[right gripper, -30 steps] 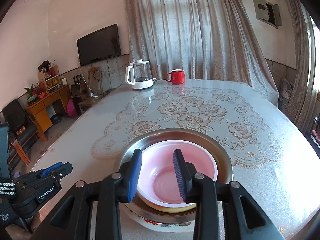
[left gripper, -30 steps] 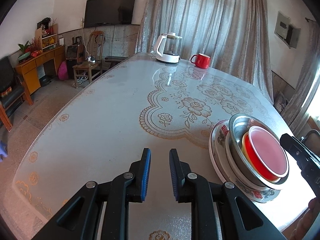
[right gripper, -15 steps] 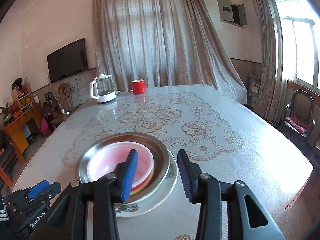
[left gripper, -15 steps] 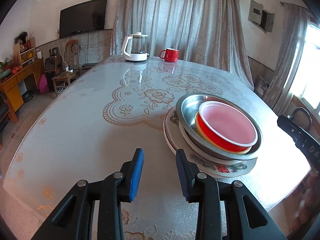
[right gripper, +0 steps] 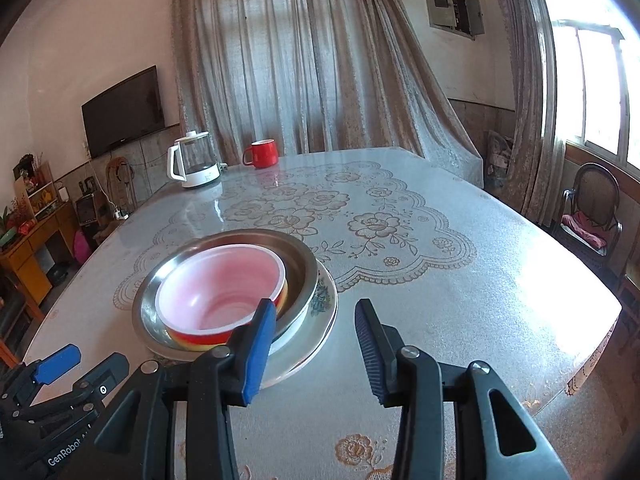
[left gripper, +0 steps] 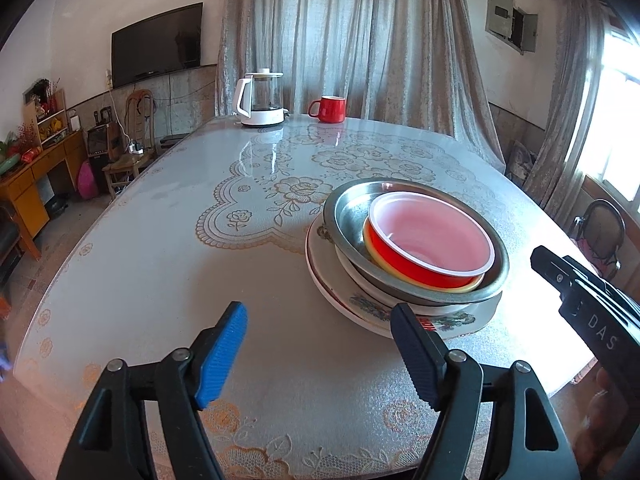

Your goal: Organize plates and bowls

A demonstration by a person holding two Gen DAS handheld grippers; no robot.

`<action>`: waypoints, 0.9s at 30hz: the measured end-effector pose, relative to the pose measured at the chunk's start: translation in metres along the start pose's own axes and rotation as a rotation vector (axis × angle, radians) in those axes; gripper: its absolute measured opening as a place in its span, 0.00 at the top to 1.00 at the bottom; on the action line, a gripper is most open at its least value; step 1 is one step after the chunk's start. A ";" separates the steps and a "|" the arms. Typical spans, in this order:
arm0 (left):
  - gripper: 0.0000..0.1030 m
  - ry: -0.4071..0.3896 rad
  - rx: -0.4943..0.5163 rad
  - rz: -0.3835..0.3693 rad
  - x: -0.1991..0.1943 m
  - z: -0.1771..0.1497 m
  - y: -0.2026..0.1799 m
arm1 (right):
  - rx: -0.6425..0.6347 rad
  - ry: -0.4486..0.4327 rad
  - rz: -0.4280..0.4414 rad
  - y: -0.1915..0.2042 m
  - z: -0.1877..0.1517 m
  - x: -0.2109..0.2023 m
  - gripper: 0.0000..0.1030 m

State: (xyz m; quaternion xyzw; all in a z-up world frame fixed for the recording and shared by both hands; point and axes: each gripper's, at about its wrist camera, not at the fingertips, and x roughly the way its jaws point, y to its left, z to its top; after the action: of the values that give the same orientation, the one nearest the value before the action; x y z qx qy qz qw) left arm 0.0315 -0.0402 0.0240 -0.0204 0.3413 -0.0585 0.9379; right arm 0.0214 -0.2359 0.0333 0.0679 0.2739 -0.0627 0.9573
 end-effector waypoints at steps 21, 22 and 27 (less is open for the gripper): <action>0.00 -0.002 -0.008 0.050 0.009 0.002 0.002 | -0.020 0.030 0.022 0.007 -0.004 0.011 0.60; 0.00 -0.002 -0.010 0.053 0.009 0.002 0.002 | -0.021 0.031 0.024 0.007 -0.005 0.012 0.60; 0.00 -0.001 -0.008 0.091 0.013 0.002 0.001 | -0.020 0.031 0.026 0.007 -0.006 0.014 0.60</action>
State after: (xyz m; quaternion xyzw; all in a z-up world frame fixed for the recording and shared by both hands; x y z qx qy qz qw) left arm 0.0430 -0.0405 0.0168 -0.0084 0.3416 -0.0144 0.9397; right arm 0.0313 -0.2298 0.0217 0.0629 0.2884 -0.0464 0.9543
